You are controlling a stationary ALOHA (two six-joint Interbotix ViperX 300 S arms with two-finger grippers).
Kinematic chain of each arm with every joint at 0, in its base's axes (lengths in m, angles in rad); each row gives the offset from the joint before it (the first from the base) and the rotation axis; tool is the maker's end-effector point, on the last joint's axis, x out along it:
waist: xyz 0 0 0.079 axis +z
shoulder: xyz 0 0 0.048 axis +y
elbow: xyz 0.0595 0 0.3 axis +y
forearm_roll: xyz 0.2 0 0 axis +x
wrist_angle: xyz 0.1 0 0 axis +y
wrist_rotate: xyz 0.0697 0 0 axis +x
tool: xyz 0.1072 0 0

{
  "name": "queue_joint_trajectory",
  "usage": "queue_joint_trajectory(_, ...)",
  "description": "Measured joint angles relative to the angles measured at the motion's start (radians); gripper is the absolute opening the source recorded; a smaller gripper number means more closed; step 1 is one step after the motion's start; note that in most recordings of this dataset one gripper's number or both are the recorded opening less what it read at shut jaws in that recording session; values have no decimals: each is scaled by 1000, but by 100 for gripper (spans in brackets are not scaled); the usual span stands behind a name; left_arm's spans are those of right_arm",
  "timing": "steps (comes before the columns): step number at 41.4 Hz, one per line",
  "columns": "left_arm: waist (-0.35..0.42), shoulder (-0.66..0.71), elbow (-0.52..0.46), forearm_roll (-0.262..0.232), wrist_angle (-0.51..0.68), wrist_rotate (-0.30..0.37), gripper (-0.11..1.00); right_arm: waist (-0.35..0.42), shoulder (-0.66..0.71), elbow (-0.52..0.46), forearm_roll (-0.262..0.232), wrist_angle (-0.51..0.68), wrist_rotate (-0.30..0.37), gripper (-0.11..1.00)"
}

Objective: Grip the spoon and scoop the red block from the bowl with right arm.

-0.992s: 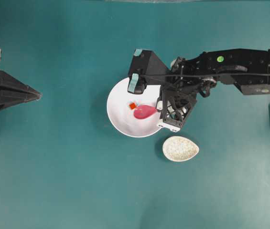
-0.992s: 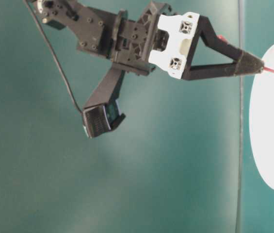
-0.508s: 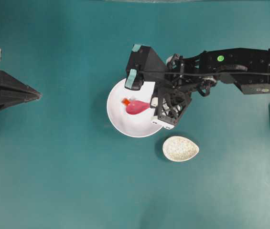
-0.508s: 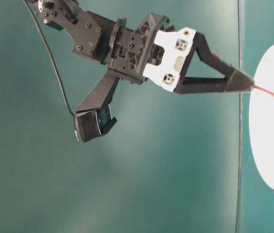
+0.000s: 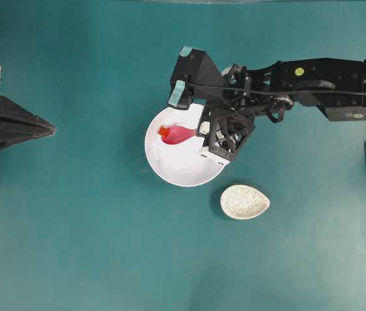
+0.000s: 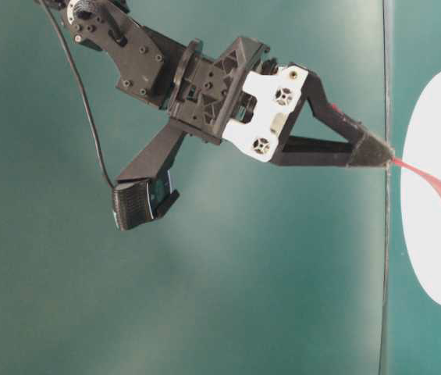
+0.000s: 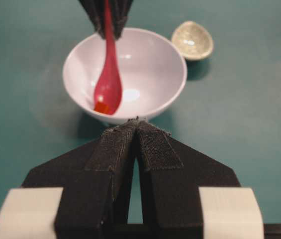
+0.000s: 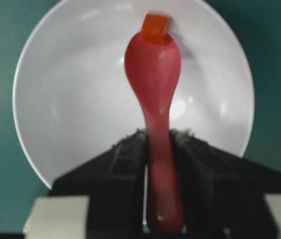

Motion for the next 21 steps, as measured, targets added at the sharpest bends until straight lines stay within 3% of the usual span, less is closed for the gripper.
queue_joint_trajectory(21,-2,-2,0,0,2,0,0,6,-5,15,0,-38,18,24)
